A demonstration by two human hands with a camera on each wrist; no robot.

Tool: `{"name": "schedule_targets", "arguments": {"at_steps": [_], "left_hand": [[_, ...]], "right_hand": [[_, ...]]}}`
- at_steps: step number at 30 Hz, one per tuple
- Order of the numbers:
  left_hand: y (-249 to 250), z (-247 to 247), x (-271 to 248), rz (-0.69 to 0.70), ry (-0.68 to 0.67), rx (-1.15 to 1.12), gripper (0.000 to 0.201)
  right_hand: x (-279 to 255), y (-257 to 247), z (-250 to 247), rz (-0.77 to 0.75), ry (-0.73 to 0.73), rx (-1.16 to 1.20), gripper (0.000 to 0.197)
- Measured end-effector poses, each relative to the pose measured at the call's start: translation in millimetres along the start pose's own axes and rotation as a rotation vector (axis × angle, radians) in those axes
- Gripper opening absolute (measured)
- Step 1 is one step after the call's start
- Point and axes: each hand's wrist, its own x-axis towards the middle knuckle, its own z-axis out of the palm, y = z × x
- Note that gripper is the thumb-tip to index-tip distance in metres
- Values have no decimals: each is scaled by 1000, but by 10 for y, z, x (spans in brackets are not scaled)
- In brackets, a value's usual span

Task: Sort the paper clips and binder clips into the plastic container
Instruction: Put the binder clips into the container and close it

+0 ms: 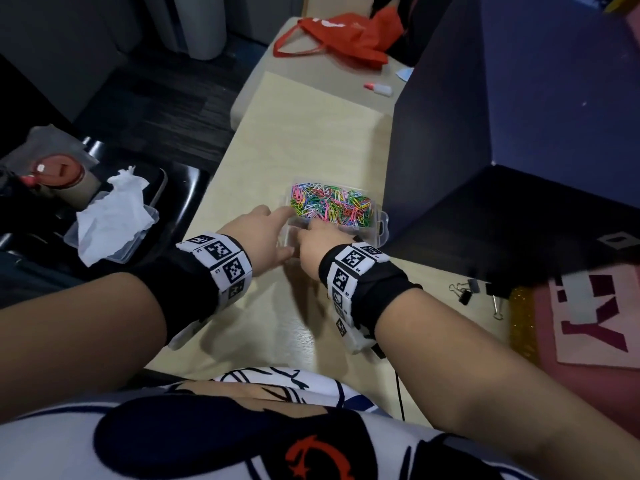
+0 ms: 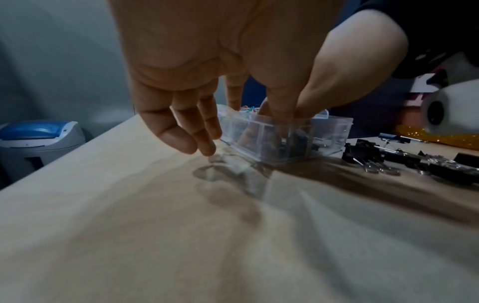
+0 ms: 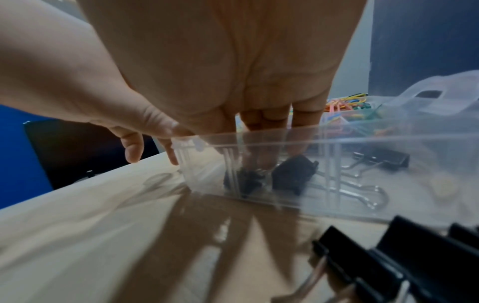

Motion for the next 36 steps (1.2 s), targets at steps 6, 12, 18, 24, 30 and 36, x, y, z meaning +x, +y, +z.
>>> {"name": "schedule_targets", "arguments": {"at_steps": [6,12,18,24,30,36], "left_hand": [[-4,-30,42,29,-16,33,64],[-8,-53,54,65,-8,130,59],[9,-57,49,83,20,241,57],[18,-49,31,95,52,272,55],[154,-76,-64,48,126,325,56],[659,116,-373,362,188,339,42]], "right_hand": [[113,-85,-8,70,-105,-81,61],[8,36,49,12,65,55,46],[-266,322,107,-26,433,298,31],[-612,762,249,194,590,385,21],[-883,1147,644,451,551,301,28],[-991,1589,884,858,404,468,62]]}}
